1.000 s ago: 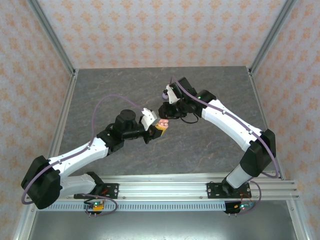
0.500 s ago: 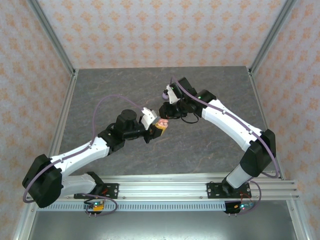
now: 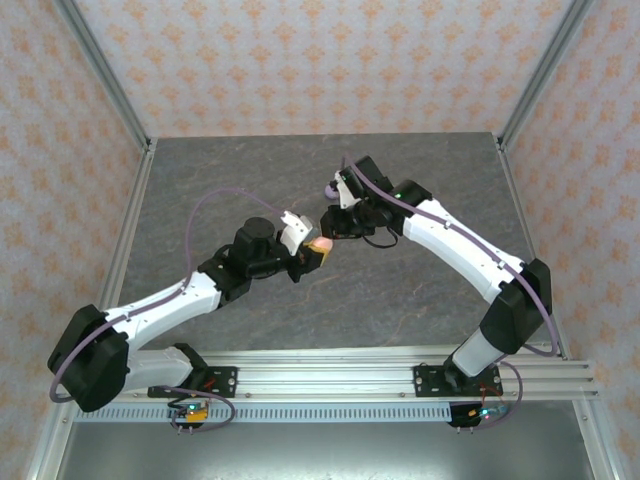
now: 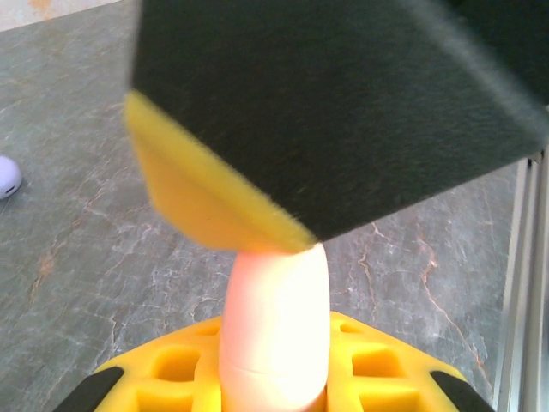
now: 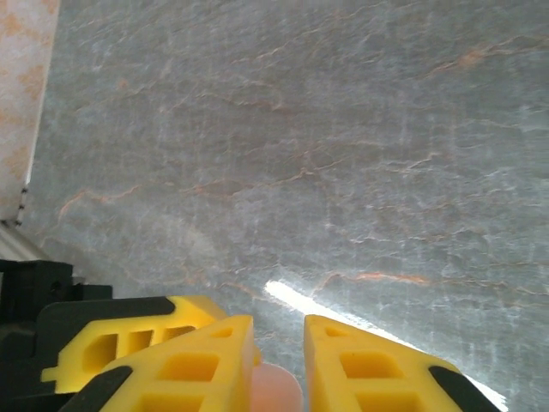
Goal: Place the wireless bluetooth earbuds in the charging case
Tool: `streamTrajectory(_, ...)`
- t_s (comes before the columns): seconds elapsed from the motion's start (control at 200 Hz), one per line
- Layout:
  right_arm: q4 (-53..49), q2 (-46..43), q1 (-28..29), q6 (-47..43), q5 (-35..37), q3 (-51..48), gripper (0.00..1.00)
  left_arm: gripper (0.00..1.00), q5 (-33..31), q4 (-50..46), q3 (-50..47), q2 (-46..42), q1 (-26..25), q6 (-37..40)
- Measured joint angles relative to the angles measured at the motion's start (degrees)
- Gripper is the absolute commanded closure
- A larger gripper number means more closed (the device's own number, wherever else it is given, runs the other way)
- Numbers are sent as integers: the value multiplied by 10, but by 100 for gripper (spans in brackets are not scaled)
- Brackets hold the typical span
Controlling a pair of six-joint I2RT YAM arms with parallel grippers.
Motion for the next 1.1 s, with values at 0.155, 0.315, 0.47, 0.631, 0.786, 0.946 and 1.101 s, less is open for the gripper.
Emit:
streamTrajectory(0.155, 7, -39, -34, 29, 40, -43, 72, 90, -27, 13, 9, 29, 29, -73)
streamTrajectory(0.315, 21, -96, -95, 59, 71, -103, 71, 90, -46, 12, 44, 84, 56, -151)
streamTrajectory(0.47, 28, -130, -131, 77, 90, -143, 71, 88, -57, -21, 95, 139, 70, -224)
streamTrajectory(0.631, 30, -138, -140, 82, 101, -167, 71, 89, -51, -48, 148, 212, 95, -294)
streamTrajectory(0.786, 31, -138, -140, 82, 104, -175, 71, 88, -35, -62, 189, 290, 101, -344)
streamTrajectory(0.946, 31, -138, -140, 82, 108, -183, 71, 89, -19, -78, 241, 363, 101, -374)
streamTrajectory(1.101, 31, -138, -140, 82, 108, -190, 70, 89, -6, -89, 294, 418, 101, -388)
